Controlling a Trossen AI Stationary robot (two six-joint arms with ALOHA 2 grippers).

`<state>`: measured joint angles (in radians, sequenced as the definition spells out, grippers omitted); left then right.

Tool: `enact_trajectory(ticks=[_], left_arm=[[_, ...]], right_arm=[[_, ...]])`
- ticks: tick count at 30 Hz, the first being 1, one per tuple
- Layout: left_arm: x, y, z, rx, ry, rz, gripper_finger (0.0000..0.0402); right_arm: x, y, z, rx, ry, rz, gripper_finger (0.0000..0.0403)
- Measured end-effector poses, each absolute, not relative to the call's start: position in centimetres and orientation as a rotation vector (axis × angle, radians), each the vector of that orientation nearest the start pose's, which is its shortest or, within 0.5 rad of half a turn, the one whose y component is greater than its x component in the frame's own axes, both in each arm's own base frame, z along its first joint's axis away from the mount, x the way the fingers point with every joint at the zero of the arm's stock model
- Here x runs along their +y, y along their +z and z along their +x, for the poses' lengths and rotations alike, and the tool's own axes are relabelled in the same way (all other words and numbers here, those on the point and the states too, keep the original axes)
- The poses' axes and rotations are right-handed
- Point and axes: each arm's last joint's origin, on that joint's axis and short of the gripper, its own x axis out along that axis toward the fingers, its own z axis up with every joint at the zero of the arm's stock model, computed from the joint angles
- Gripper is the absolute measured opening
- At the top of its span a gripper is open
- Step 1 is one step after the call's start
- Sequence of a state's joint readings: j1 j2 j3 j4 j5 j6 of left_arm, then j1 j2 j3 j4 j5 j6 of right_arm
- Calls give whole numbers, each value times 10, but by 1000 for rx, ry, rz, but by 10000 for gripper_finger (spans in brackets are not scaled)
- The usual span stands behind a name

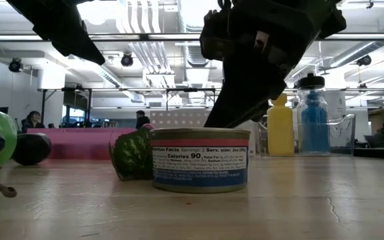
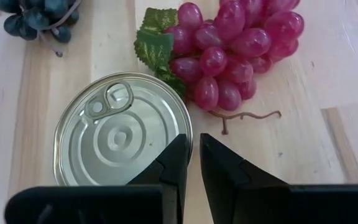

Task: Pick & Place Food Item
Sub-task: Put the blue pink tuna can into the pink bin

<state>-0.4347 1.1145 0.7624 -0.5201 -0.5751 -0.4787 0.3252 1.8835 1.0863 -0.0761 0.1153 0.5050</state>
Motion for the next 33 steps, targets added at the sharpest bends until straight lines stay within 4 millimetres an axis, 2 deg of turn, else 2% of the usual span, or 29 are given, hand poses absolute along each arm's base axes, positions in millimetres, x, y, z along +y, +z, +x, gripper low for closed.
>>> enact_trajectory(ticks=[33], left_arm=[[-76,242,200,704,307,-36,39]], right_arm=[[112,146,358,888,-109,380,38]])
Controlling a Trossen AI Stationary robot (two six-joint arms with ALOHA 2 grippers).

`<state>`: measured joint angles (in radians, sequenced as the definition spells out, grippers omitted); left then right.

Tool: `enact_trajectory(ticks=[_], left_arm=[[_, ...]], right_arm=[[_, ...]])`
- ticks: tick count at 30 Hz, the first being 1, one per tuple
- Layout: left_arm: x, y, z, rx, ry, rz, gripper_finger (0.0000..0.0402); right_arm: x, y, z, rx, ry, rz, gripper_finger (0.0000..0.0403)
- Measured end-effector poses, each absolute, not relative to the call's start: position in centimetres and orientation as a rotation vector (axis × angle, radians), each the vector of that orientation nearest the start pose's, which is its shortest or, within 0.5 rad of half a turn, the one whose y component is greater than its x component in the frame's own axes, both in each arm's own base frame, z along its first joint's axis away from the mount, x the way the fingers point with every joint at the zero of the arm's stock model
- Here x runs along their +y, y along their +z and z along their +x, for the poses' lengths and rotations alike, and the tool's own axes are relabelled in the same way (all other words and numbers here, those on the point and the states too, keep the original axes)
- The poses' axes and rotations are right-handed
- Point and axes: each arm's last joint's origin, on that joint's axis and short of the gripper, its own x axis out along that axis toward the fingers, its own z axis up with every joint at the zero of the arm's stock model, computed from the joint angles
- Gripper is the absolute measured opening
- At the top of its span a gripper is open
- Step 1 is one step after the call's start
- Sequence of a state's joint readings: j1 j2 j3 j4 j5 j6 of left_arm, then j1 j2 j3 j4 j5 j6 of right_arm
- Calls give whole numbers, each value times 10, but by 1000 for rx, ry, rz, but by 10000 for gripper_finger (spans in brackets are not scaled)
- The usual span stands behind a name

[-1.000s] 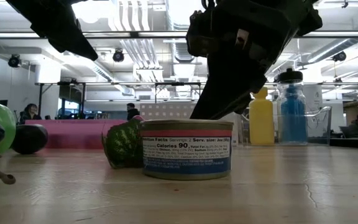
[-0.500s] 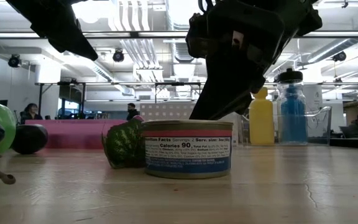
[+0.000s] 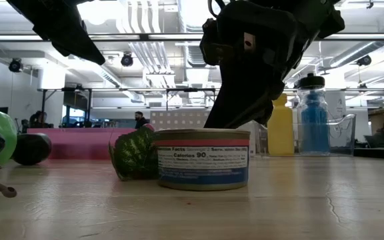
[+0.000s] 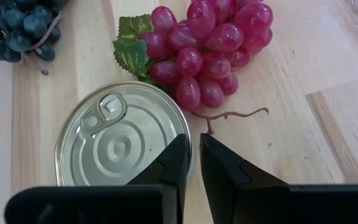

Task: Pick & Place Food Item
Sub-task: Put the blue pink tuna can into the pink bin

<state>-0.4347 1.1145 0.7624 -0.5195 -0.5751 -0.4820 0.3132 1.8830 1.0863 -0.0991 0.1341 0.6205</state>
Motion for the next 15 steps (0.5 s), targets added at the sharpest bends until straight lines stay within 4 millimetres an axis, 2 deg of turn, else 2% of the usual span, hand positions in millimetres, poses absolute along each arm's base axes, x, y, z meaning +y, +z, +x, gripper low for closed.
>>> enact_trajectory(ticks=[15], left_arm=[[-76,242,200,705,307,-35,39]], right_arm=[[109,146,359,889,-125,401,38]])
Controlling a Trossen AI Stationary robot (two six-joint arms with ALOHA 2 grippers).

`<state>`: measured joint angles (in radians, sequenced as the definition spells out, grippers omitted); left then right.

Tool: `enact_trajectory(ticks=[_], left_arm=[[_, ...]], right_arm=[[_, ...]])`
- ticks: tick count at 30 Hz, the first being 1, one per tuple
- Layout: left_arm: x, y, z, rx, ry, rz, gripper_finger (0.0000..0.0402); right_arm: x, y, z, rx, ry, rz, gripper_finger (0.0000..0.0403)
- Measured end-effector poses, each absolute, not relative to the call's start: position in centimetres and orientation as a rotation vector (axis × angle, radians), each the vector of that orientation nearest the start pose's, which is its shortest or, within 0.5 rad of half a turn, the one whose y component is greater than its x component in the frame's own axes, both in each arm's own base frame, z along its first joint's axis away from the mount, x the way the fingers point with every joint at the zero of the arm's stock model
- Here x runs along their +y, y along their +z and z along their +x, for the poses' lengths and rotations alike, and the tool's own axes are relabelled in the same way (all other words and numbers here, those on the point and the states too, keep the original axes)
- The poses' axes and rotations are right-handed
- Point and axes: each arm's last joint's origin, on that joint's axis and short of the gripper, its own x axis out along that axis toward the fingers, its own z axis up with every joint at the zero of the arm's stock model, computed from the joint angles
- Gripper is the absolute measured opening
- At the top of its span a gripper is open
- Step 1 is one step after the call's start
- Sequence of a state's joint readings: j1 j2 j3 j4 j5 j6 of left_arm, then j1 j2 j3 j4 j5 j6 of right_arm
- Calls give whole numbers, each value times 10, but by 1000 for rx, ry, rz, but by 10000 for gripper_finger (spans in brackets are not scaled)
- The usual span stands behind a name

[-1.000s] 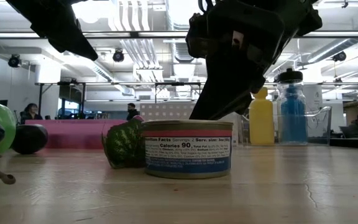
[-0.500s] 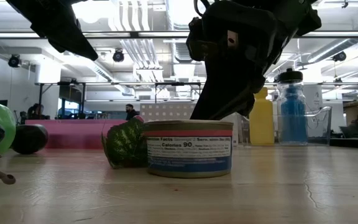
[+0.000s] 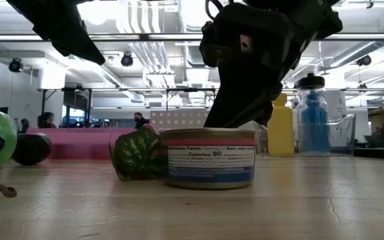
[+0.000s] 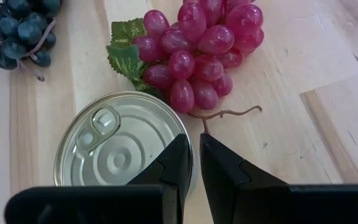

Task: Pick & Place Food Item
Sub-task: Put the blue pink tuna can into the pink bin

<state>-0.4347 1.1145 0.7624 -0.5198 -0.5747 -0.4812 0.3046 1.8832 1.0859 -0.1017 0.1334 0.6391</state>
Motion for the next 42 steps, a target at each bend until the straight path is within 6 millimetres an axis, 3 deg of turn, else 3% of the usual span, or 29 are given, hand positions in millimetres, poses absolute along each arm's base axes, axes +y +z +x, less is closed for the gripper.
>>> enact_trajectory(ticks=[13,42], left_arm=[[-76,242,200,705,307,-34,39],[-76,242,200,705,307,-34,39]], right_arm=[[104,137,355,948,-163,394,38],[102,148,352,934,-183,384,38]])
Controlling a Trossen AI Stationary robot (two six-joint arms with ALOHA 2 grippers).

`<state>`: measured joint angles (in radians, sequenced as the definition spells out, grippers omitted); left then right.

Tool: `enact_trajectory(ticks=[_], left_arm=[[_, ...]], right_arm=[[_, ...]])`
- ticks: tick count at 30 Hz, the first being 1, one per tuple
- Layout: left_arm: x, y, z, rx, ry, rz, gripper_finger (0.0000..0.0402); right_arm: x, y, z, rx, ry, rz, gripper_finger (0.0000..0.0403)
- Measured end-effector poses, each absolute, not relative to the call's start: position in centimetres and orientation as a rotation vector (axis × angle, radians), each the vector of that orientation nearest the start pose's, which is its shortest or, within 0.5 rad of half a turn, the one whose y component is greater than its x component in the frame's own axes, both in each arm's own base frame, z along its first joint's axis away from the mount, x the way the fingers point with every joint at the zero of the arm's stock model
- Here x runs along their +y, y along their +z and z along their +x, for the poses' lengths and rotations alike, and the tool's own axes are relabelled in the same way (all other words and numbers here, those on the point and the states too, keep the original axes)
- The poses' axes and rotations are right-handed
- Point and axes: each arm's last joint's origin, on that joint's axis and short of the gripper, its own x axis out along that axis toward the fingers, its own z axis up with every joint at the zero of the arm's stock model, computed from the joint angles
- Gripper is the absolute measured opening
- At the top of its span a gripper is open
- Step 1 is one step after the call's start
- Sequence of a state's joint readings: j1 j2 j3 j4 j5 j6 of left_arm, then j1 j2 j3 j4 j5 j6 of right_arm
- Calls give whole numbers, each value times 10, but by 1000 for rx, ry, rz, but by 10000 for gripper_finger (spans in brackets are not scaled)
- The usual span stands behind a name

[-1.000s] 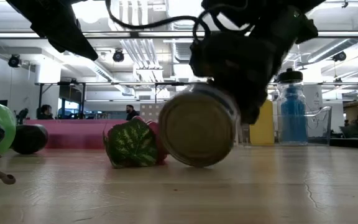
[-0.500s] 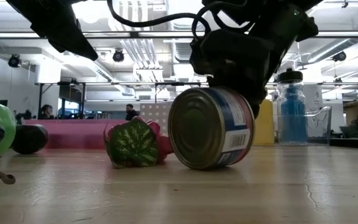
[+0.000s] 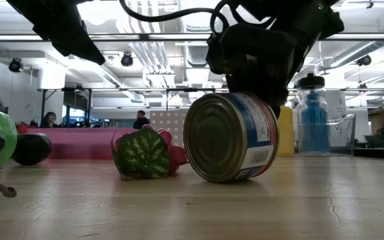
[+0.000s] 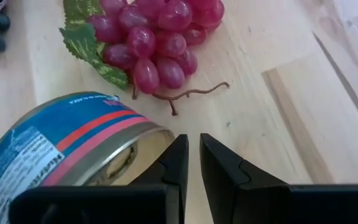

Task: Pick & Place Food Item
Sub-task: Put the blue pink tuna can into the pink bin

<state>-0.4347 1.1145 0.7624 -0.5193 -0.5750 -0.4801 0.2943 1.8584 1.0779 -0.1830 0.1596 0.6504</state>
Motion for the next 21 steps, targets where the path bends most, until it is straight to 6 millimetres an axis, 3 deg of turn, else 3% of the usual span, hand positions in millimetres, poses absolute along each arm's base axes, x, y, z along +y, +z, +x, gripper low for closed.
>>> enact_trajectory(ticks=[13,21], left_arm=[[-76,242,200,704,307,-35,39],[-76,242,201,701,306,-36,39]], right_arm=[[95,189,334,862,-274,305,38],[122,221,316,784,-193,286,38]])
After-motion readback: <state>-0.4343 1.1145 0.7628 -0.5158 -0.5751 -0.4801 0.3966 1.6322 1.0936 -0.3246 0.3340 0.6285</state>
